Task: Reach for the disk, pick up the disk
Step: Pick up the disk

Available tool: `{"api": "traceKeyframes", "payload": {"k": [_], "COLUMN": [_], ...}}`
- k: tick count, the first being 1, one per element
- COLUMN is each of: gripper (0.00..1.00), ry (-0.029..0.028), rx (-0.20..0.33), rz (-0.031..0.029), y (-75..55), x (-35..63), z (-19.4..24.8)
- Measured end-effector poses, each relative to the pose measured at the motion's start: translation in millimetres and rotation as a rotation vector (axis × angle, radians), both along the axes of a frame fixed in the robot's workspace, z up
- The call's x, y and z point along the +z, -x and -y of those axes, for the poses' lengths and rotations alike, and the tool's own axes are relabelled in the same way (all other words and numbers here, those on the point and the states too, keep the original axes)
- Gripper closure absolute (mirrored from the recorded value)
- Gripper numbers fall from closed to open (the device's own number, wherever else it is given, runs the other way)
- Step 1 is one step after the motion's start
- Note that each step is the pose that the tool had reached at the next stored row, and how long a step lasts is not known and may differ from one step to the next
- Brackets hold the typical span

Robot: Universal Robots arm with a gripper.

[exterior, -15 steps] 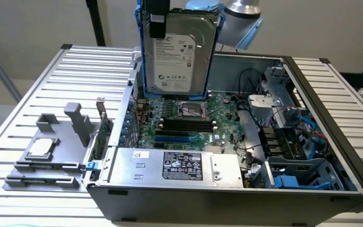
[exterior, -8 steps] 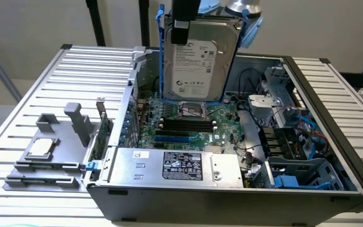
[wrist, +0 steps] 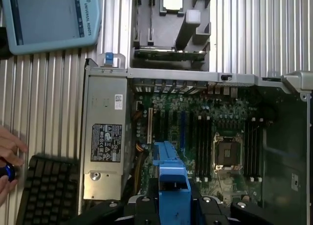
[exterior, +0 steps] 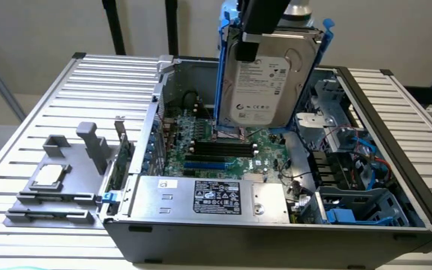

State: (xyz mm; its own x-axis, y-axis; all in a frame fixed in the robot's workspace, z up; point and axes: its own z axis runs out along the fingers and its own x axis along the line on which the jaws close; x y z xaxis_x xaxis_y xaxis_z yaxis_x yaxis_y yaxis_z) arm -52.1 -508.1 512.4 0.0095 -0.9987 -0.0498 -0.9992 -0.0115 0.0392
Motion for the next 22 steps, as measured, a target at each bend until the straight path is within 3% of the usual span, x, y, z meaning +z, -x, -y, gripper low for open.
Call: {"api": "traceKeyframes", "payload": {"k": [13,22], "gripper": [0.67,0.67], "ry": [-0.0024,-0.005], "rx": [0.0,0.0], "rz": [0.0,0.0002], "y": [-56.1,-85.8], "x": [0.0,0.0], "z": [23.8,41.6]}}
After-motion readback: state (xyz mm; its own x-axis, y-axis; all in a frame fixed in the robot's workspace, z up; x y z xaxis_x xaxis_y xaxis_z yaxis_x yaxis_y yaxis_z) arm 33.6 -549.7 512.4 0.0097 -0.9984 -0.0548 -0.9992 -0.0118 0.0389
